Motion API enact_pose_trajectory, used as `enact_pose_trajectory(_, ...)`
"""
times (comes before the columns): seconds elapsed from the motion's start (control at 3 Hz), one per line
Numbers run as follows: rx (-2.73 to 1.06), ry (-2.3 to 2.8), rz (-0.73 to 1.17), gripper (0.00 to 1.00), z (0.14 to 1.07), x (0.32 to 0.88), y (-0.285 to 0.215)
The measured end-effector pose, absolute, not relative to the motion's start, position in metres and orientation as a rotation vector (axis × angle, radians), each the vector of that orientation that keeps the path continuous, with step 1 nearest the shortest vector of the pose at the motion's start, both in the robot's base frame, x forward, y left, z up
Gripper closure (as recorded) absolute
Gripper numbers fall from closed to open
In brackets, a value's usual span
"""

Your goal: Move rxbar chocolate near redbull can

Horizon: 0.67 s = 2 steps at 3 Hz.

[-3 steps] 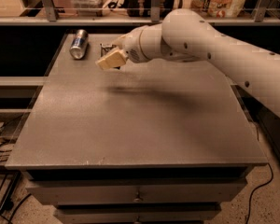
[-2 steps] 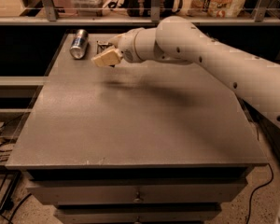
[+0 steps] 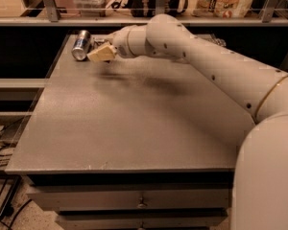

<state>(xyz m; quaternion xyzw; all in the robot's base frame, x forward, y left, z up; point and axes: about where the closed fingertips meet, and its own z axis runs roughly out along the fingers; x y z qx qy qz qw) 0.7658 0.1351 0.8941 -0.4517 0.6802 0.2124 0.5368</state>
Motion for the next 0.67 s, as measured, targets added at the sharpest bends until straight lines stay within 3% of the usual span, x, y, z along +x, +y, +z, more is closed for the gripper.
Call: enact_pose_trajectory(0.67,-1.154,1.710,0.513,0.37,0.864,0.792,0.162)
